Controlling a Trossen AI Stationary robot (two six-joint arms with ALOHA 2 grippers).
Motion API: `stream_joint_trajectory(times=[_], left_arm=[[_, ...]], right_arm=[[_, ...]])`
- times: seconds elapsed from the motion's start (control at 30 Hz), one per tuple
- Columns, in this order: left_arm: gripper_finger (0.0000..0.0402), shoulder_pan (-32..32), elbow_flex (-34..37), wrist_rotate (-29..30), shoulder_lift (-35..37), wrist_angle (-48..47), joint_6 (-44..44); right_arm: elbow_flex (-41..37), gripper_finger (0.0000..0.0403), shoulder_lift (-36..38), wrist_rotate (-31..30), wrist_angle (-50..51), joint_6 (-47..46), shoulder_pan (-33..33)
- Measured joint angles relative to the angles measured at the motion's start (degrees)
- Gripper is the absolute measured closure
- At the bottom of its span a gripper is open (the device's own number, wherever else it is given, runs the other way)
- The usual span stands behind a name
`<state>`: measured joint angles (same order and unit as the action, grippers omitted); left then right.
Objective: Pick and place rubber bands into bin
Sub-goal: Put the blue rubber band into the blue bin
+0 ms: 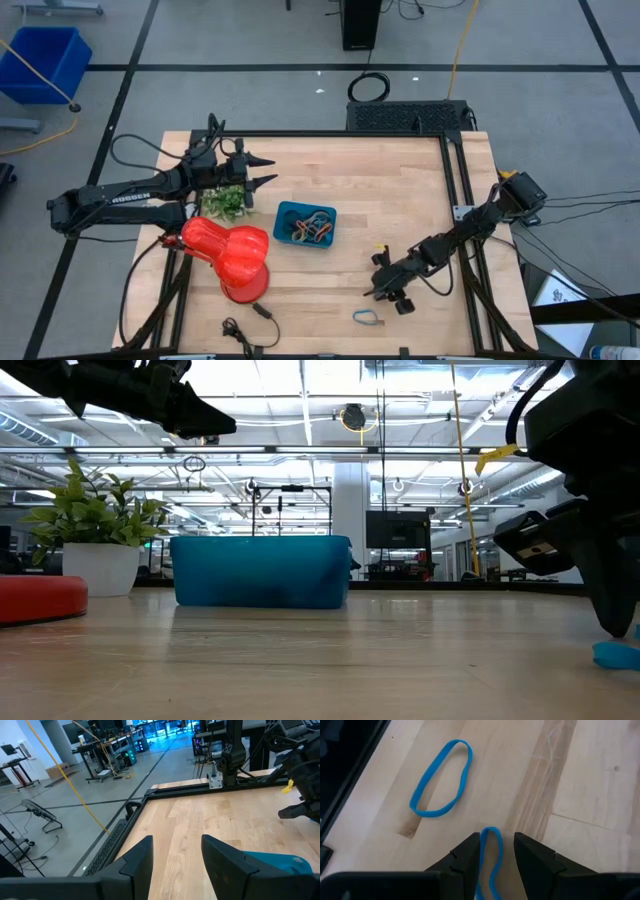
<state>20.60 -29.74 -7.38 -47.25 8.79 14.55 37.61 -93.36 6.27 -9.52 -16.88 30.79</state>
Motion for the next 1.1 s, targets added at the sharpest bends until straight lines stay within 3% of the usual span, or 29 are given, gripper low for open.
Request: stream_joint_trajectory(times=[0.5, 0.8, 0.9, 1.1], left_arm=[[0.0227, 0.00, 0.00, 0.00, 0.01, -0.01, 0.00], [0.0227, 0.00, 0.00, 0.00, 0.01, -0.01, 0.00], [0.0227, 0.00, 0.00, 0.00, 0.00, -0.01, 0.00], [0.0227, 0.00, 0.00, 0.00, 0.01, -0.01, -0.06]], right_arm=[[-0.55, 0.0395, -0.40, -0.91, 1.25, 2.62, 0.01], [-0.77, 0.0402, 1.17, -0.44, 0.73, 0.54, -0.80], [-0.92, 0.0402, 4.20, -4.66, 1.40, 4.35, -0.82], [-0.83, 0.0402, 12.43, -19.82, 0.21, 13.41, -2.25]])
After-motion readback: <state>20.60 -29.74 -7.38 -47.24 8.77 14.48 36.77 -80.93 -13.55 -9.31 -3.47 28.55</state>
